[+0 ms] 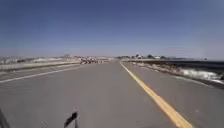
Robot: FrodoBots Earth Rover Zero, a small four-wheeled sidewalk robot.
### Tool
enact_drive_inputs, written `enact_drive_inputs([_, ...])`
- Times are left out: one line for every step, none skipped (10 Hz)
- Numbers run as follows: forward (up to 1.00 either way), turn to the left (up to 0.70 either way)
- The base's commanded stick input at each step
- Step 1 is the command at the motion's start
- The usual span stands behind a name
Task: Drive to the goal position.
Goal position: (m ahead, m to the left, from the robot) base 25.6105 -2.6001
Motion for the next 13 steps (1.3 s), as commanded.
enact_drive_inputs([1.00,0.00])
enact_drive_inputs([1.00,0.00])
enact_drive_inputs([1.00,0.00])
enact_drive_inputs([1.00,0.00])
enact_drive_inputs([1.00,0.00])
enact_drive_inputs([1.00,0.00])
enact_drive_inputs([1.00,0.00])
enact_drive_inputs([1.00,0.00])
enact_drive_inputs([1.00,0.00])
enact_drive_inputs([1.00,0.00])
enact_drive_inputs([1.00,0.00])
enact_drive_inputs([1.00,0.00])
enact_drive_inputs([1.00,0.00])
